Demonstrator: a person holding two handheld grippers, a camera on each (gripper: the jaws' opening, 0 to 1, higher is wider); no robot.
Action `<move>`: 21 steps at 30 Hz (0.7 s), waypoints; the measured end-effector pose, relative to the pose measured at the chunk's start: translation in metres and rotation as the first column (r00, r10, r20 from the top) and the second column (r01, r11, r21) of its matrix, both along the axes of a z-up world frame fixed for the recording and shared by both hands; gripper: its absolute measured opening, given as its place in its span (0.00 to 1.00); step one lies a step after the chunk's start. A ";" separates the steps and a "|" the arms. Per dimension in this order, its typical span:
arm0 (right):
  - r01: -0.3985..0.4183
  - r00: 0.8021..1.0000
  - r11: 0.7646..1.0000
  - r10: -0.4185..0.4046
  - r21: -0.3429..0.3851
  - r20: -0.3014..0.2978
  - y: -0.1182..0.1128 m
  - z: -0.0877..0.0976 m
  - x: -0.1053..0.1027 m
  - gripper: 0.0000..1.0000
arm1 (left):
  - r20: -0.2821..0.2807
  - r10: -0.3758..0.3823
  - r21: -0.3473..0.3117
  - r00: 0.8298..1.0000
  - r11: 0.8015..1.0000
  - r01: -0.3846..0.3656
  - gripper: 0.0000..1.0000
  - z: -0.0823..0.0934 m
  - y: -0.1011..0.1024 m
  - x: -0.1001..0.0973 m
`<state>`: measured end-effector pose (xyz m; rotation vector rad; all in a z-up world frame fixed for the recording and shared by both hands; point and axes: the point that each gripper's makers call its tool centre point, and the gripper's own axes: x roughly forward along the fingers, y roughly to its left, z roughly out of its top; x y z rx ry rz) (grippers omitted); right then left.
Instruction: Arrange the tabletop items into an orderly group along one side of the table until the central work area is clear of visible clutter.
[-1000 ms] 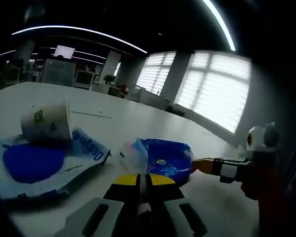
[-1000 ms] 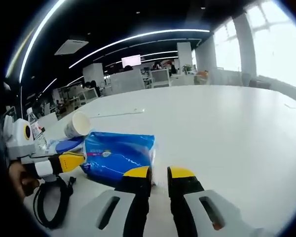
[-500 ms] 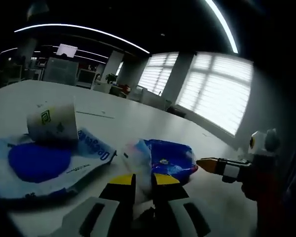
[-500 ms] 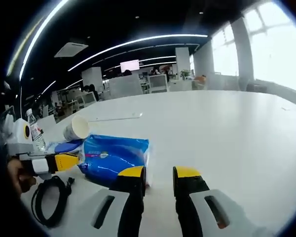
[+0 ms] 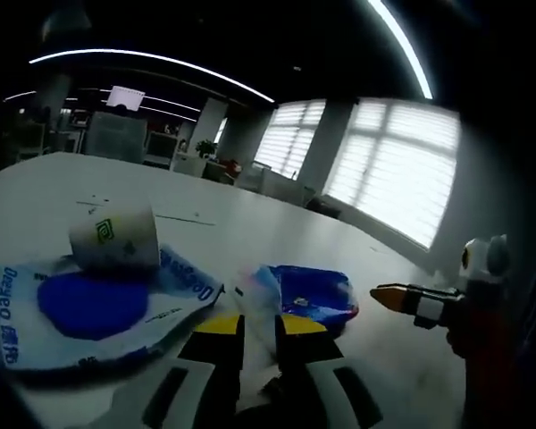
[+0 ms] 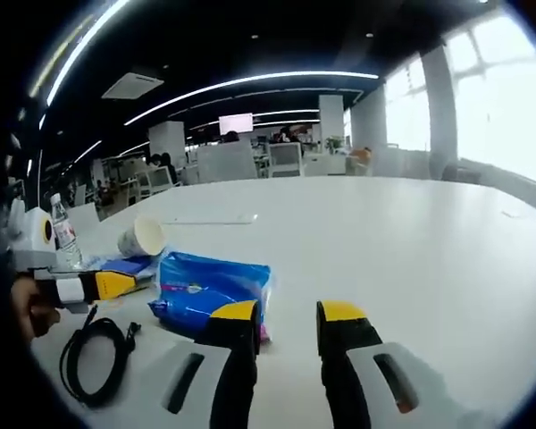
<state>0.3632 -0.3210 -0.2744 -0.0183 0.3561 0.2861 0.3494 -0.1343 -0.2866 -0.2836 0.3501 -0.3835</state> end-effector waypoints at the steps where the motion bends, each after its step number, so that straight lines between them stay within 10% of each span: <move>1: -0.006 1.000 1.000 0.006 -0.004 0.005 0.002 0.002 0.000 0.24 | 0.012 -0.008 0.001 1.000 1.000 0.008 0.12 0.002 -0.001 0.000; 21: -0.173 0.981 0.985 0.172 0.008 0.091 0.048 0.031 -0.013 0.38 | 0.157 0.013 -0.002 0.987 1.000 -0.013 0.33 0.052 0.008 -0.019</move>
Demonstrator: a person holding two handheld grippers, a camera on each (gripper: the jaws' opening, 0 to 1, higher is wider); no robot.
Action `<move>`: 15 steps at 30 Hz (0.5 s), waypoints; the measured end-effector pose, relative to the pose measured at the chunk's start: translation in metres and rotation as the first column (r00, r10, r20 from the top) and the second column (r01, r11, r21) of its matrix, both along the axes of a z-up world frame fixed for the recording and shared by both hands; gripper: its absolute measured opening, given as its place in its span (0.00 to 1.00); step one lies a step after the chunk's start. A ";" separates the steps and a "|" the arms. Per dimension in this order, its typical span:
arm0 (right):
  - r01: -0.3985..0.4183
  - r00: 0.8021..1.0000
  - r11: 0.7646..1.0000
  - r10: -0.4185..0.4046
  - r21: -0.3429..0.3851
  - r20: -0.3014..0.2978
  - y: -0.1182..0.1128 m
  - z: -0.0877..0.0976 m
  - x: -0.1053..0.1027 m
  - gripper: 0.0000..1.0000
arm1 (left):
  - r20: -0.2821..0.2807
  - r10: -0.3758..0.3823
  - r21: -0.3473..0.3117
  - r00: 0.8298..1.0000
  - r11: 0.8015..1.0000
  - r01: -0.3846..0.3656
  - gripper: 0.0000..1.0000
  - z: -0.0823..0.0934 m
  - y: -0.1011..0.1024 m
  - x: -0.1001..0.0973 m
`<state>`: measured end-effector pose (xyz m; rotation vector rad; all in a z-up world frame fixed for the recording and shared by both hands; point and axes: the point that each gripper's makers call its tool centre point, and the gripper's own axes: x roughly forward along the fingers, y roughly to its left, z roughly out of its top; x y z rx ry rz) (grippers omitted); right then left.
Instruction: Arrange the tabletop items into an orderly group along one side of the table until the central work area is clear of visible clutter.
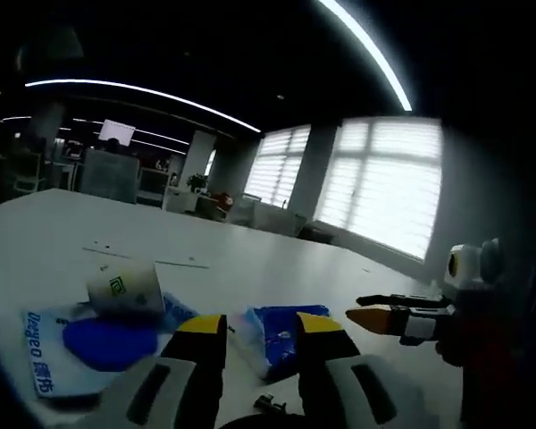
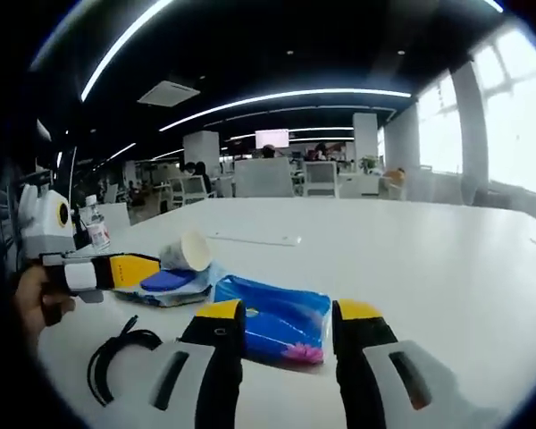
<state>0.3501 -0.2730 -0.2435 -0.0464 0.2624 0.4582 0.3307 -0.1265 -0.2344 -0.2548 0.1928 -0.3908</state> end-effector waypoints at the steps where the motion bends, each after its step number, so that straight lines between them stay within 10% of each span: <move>1: -0.005 1.000 1.000 0.005 -0.009 0.007 0.002 0.002 -0.001 0.39 | 0.005 -0.002 0.008 1.000 1.000 0.002 0.33 0.001 0.000 -0.002; 15: -0.085 0.995 0.994 0.088 -0.067 0.044 0.030 0.013 -0.013 0.44 | 0.036 0.014 0.047 0.999 0.999 -0.016 0.44 0.012 0.013 -0.021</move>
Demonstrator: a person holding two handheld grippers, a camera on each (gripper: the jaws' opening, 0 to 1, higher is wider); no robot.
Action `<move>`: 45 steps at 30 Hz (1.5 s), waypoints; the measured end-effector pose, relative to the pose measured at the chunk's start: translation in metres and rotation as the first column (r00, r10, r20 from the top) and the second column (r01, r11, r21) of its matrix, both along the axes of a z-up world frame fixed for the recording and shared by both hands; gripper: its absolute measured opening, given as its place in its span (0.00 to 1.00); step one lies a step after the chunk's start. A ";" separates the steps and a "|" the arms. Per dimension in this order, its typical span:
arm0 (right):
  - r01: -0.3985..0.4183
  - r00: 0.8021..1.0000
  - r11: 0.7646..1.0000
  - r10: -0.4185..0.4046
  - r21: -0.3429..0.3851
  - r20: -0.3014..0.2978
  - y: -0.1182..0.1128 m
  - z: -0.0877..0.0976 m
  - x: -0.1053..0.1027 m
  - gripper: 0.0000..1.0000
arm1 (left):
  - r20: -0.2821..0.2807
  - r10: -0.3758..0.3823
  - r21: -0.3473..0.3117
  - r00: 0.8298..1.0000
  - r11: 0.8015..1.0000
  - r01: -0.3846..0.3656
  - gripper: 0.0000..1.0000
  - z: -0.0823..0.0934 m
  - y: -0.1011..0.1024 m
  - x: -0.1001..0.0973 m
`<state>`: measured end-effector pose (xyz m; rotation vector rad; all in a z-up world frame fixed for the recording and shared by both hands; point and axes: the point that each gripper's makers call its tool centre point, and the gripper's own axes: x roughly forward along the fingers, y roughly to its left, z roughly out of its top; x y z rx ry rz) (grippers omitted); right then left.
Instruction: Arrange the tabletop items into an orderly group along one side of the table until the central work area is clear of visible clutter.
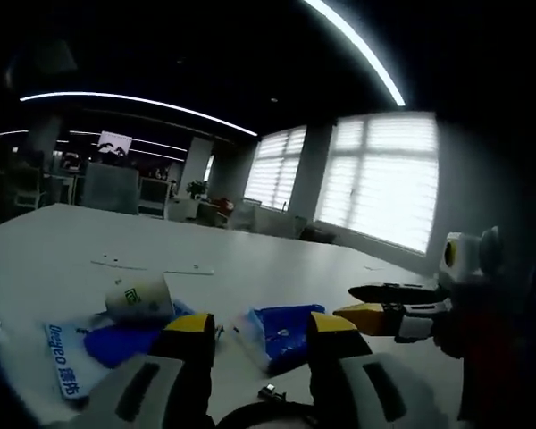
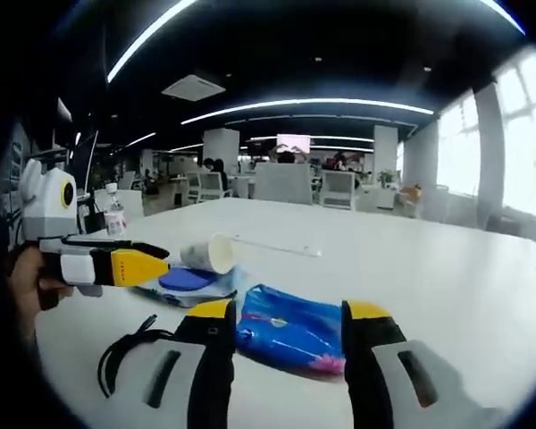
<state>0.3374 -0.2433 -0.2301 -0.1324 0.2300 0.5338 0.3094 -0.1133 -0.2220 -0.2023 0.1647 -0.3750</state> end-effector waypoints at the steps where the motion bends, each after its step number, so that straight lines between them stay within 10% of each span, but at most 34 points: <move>1: -0.006 1.000 1.000 0.006 -0.004 0.001 0.002 0.000 -0.001 0.45 | -0.003 0.009 0.002 1.000 1.000 -0.009 0.46 -0.001 0.003 -0.002; 19: -0.096 0.994 0.995 0.097 0.015 -0.058 0.032 -0.006 -0.014 0.77 | -0.031 0.080 0.001 0.996 0.997 -0.080 0.59 -0.011 0.047 -0.031; 45: -0.225 0.971 0.972 0.219 -0.063 -0.095 0.083 -0.008 -0.020 0.69 | -0.038 0.224 -0.021 0.974 0.974 -0.225 0.60 -0.017 0.114 -0.050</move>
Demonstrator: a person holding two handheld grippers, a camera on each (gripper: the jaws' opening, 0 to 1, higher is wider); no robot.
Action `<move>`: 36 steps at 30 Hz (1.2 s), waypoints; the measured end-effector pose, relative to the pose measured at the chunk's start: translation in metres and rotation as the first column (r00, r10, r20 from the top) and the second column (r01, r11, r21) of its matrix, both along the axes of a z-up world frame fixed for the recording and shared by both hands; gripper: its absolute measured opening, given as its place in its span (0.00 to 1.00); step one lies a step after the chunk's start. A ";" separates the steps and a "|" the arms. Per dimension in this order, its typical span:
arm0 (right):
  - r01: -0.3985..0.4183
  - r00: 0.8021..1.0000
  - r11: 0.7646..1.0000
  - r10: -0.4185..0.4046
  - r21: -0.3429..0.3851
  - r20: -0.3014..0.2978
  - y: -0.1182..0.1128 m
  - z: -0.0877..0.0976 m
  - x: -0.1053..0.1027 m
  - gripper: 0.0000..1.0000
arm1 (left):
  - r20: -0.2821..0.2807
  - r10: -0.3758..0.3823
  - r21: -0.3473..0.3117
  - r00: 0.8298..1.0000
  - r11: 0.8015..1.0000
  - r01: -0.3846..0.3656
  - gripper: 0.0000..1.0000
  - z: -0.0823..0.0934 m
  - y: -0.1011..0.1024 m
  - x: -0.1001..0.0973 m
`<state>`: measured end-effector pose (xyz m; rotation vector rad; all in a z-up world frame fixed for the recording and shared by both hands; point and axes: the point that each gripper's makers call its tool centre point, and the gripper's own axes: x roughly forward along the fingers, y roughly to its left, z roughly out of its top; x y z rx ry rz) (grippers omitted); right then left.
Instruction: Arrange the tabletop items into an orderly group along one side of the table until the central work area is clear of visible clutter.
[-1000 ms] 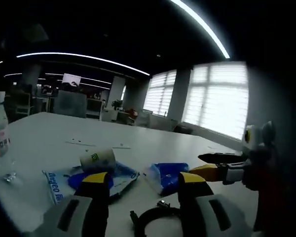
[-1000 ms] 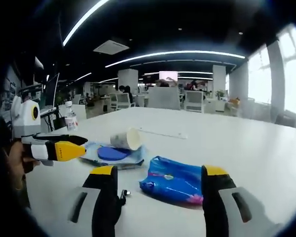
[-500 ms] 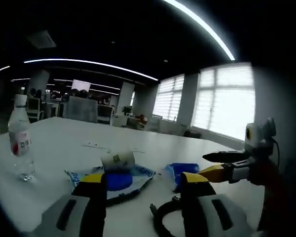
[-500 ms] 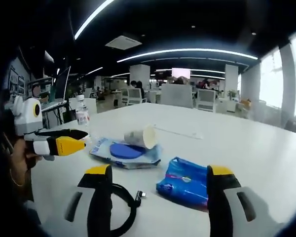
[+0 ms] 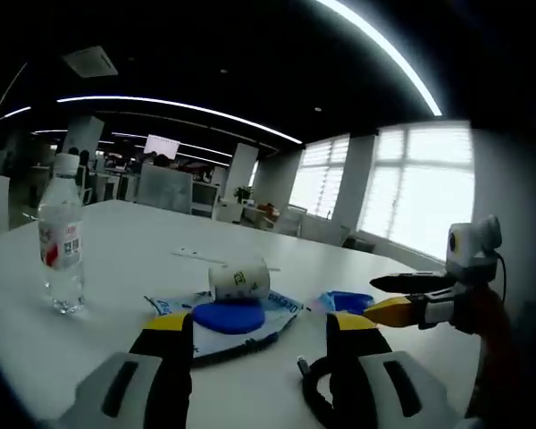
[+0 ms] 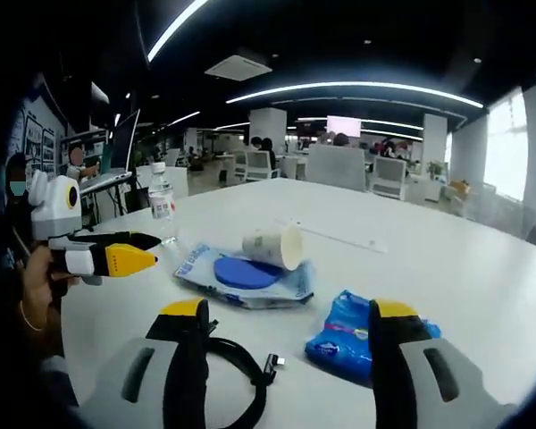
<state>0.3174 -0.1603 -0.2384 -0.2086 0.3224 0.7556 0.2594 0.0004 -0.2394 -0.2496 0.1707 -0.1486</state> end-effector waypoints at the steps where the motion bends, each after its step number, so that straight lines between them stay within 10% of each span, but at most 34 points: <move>1: -0.002 1.000 1.000 0.002 -0.002 -0.001 0.001 0.000 0.000 0.69 | -0.003 0.006 -0.003 1.000 1.000 -0.006 0.60 -0.001 0.003 0.000; 36: -0.057 0.998 0.992 0.054 -0.111 -0.035 0.047 -0.018 0.026 0.62 | -0.098 0.054 -0.036 0.994 0.998 -0.058 0.58 -0.028 0.044 0.015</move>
